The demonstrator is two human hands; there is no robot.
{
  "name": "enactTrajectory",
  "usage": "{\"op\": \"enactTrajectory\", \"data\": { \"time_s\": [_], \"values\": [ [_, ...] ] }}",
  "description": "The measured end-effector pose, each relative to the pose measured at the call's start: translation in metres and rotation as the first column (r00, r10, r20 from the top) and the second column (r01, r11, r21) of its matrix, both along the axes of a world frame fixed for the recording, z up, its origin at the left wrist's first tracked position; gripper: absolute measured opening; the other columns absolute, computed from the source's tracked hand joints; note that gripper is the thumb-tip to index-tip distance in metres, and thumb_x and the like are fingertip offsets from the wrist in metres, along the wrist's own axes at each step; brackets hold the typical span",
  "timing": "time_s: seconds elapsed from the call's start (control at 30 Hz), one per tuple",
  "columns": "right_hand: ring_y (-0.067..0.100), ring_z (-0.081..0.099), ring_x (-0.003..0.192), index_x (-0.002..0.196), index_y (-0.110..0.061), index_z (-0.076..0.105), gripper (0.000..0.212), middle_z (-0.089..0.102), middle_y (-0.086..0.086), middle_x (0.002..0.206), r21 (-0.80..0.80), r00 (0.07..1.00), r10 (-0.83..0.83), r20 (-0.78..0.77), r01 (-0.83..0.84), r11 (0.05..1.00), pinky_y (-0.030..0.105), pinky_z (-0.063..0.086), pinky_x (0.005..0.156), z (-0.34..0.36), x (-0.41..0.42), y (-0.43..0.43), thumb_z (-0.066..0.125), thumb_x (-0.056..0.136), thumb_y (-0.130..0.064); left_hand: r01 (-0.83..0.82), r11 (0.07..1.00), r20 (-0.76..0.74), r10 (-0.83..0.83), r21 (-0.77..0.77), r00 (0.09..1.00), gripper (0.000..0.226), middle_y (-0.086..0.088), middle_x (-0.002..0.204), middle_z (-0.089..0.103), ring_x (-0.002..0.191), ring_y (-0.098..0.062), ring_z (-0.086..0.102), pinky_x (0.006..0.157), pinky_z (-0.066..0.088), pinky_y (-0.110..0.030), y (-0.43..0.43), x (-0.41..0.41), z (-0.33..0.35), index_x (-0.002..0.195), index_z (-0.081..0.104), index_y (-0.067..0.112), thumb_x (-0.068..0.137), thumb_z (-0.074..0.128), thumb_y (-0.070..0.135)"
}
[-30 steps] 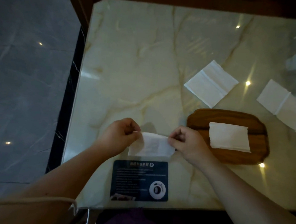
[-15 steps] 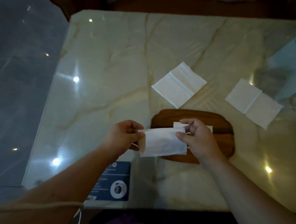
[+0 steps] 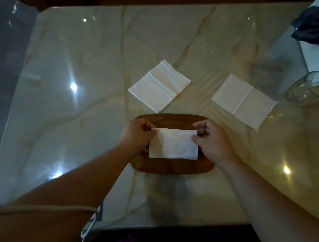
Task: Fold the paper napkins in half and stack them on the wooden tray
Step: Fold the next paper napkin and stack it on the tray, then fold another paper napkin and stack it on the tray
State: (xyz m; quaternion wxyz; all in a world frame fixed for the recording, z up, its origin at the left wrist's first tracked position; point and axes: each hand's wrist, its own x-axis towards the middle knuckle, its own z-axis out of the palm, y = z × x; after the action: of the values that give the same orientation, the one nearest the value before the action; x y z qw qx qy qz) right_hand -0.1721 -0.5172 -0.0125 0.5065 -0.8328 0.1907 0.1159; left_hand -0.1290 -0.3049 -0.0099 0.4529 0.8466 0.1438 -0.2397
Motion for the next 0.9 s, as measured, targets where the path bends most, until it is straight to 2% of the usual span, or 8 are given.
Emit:
{"op": "enactTrajectory", "data": {
  "time_s": [0.13, 0.23, 0.3, 0.4, 0.63, 0.77, 0.9],
  "values": [
    [0.023, 0.061, 0.081, 0.098, -0.023, 0.059, 0.024, 0.062, 0.009, 0.092, -0.025, 0.999, 0.028, -0.018, -0.028, 0.999, 0.032, 0.050, 0.073, -0.009, 0.001, -0.008, 0.069, 0.082, -0.008, 0.044, 0.998, 0.018, -0.045, 0.053, 0.999, 0.009, 0.000, 0.083, 0.067, 0.074, -0.018, 0.067, 0.057, 0.062, -0.042, -0.010, 0.004, -0.007, 0.078, 0.063, 0.025, 0.084, 0.068, 0.022],
    [0.011, 0.057, 0.073, 0.102, -0.022, 0.059, 0.024, 0.059, -0.005, 0.088, -0.098, 0.996, 0.091, 0.004, -0.091, 0.991, 0.023, 0.042, 0.064, -0.012, 0.001, -0.011, 0.069, 0.083, -0.011, 0.105, 0.986, 0.057, -0.113, 0.132, 0.992, 0.013, 0.006, 0.083, 0.064, 0.075, -0.014, 0.065, 0.065, 0.061, -0.041, -0.011, 0.005, -0.010, 0.077, 0.059, 0.031, 0.085, 0.067, 0.025],
    [0.003, 0.051, 0.068, 0.104, -0.020, 0.060, 0.024, 0.057, -0.007, 0.091, -0.195, 0.987, 0.154, 0.038, -0.144, 0.970, 0.016, 0.036, 0.060, -0.010, 0.001, -0.014, 0.069, 0.083, -0.014, 0.147, 0.965, 0.110, -0.174, 0.217, 0.979, 0.012, 0.013, 0.083, 0.059, 0.079, -0.010, 0.060, 0.068, 0.056, -0.034, -0.011, 0.005, -0.009, 0.082, 0.057, 0.033, 0.084, 0.067, 0.028],
    [0.000, 0.049, 0.067, 0.102, -0.020, 0.061, 0.021, 0.054, -0.005, 0.098, -0.305, 0.965, 0.250, 0.084, -0.214, 0.928, 0.013, 0.034, 0.059, -0.005, 0.005, -0.020, 0.068, 0.082, -0.019, 0.197, 0.934, 0.168, -0.255, 0.299, 0.952, 0.016, 0.016, 0.085, 0.053, 0.078, -0.005, 0.053, 0.062, 0.045, -0.025, -0.007, 0.007, -0.004, 0.089, 0.054, 0.033, 0.081, 0.068, 0.031],
    [0.007, 0.053, 0.072, 0.096, -0.019, 0.060, 0.016, 0.057, -0.003, 0.091, -0.330, 0.957, 0.264, 0.123, -0.211, 0.920, 0.021, 0.039, 0.060, 0.007, 0.059, -0.025, 0.068, 0.083, -0.025, 0.202, 0.895, 0.249, -0.317, 0.398, 0.915, 0.015, 0.009, 0.095, 0.059, 0.080, -0.010, 0.058, 0.070, 0.055, -0.034, 0.007, 0.055, 0.007, 0.097, 0.060, 0.026, 0.085, 0.062, 0.036],
    [0.018, 0.056, 0.078, 0.097, -0.021, 0.058, 0.020, 0.060, 0.000, 0.097, -0.369, 0.960, 0.273, 0.068, -0.230, 0.901, 0.034, 0.047, 0.069, 0.008, 0.119, -0.024, 0.067, 0.082, -0.032, 0.157, 0.874, 0.273, -0.308, 0.460, 0.912, 0.018, 0.002, 0.100, 0.064, 0.081, -0.015, 0.057, 0.072, 0.049, -0.030, 0.021, 0.103, 0.004, 0.099, 0.063, 0.022, 0.085, 0.063, 0.033],
    [0.023, 0.060, 0.089, 0.094, -0.022, 0.056, 0.024, 0.063, 0.003, 0.100, -0.420, 0.961, 0.274, 0.030, -0.236, 0.876, 0.036, 0.047, 0.075, 0.001, 0.168, -0.024, 0.068, 0.080, -0.036, 0.136, 0.836, 0.224, -0.293, 0.531, 0.930, 0.027, -0.003, 0.107, 0.065, 0.092, -0.022, 0.060, 0.077, 0.049, -0.032, 0.032, 0.140, -0.006, 0.106, 0.061, 0.019, 0.084, 0.065, 0.033]
  ]
}}
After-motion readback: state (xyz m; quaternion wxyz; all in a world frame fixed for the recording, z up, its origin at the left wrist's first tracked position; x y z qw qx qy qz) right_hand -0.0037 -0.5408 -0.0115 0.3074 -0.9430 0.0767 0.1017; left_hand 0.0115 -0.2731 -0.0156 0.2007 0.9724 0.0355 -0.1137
